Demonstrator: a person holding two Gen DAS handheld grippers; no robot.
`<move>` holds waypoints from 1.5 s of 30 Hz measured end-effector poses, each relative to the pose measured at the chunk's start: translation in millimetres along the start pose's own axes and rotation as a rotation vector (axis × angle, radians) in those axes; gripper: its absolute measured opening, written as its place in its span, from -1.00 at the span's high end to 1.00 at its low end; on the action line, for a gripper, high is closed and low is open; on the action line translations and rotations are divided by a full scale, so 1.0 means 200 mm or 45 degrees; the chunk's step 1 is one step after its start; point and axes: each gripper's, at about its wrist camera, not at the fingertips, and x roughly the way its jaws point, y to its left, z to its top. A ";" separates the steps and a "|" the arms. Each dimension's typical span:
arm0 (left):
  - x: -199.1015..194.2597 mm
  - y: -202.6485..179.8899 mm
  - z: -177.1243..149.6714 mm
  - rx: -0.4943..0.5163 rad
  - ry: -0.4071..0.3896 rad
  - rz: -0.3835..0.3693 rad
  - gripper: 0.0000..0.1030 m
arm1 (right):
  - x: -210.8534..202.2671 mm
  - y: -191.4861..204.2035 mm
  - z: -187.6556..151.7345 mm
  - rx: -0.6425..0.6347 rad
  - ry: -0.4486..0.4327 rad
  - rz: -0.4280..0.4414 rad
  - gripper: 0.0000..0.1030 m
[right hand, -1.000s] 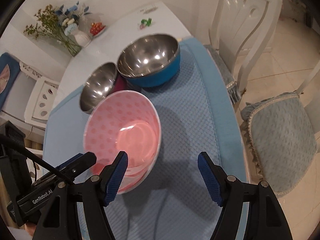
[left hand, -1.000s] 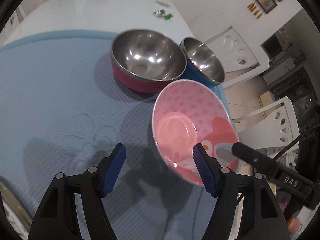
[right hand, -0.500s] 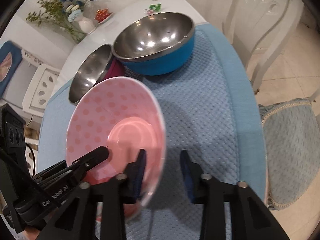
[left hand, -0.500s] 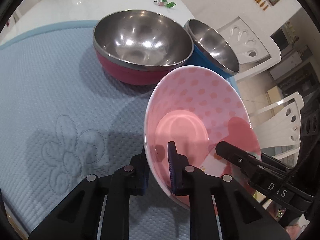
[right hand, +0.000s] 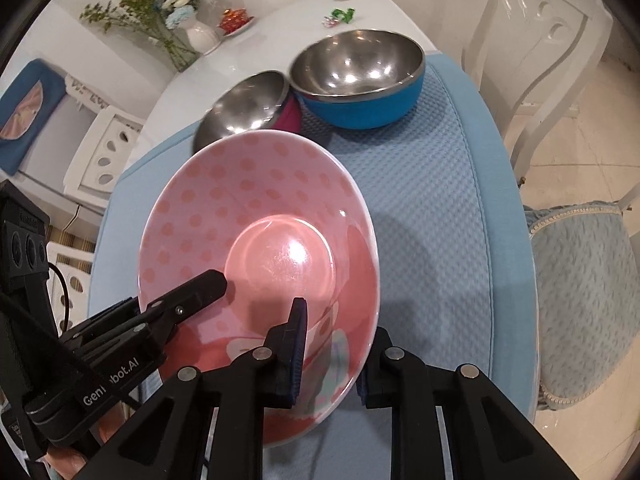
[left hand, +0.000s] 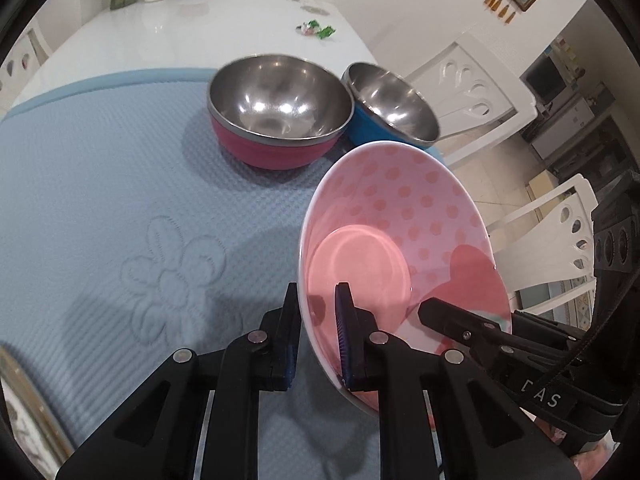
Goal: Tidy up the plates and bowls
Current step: 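Carry the pink bowl beside the plate stack, lower it and open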
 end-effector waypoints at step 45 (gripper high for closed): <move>-0.17 0.12 -0.62 -0.149 0.118 -0.035 0.74 | 0.00 0.12 -0.56 0.049 0.358 -0.017 0.58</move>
